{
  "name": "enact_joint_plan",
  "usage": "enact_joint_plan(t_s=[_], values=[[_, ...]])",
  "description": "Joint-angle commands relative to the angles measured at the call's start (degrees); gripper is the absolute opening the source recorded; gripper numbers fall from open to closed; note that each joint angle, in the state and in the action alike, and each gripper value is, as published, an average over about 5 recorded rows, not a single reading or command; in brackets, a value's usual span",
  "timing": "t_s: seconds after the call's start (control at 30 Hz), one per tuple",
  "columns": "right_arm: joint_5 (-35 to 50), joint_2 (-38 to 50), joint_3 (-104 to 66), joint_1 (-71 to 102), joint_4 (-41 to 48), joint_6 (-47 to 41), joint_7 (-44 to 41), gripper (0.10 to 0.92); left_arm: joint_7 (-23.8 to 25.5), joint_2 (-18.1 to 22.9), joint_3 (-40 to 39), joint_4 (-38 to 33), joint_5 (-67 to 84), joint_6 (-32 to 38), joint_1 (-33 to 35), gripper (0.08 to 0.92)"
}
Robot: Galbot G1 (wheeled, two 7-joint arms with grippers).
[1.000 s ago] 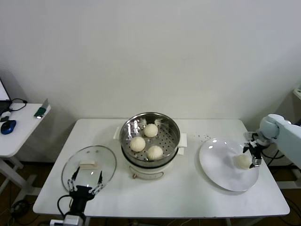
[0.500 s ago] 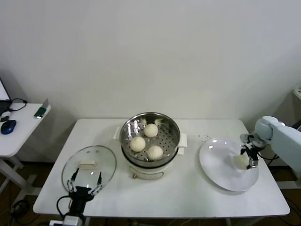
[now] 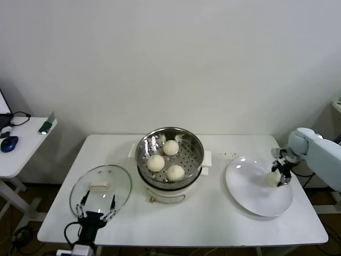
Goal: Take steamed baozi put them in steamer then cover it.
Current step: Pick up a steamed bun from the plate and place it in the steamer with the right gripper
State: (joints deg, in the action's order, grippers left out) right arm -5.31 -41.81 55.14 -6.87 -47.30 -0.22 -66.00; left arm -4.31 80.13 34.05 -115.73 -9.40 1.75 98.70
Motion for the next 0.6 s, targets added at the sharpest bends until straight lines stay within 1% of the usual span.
enact_joint_plan(t_s=[0.03,0.3,0.47,0.6], values=[[12.92,-2.39,14.55,-16.55,-0.88,-2.48,0.47,0.67,0.01,0.24,-0.31,0.1,-0.2,-0.02,-0.01,0.823],[38.51,-11.38,33.74,-37.67,-3.12,-9.02,2.0,0.672,0.1,0.32,-1.41,-0.09,-0.56,0.05,-0.22,0.823],[49.4,-16.72,39.31,-43.5,-5.73,-12.32,3.17,0.677,0.18,0.14,-2.18,-0.17,-0.65,0.13,-0.43,0.823],[54.52,-20.11,41.67,-45.21,-8.13,-14.04,4.5,0.673,0.19,-0.09,-2.52,-0.2,-0.63,0.13,-0.78,0.823]])
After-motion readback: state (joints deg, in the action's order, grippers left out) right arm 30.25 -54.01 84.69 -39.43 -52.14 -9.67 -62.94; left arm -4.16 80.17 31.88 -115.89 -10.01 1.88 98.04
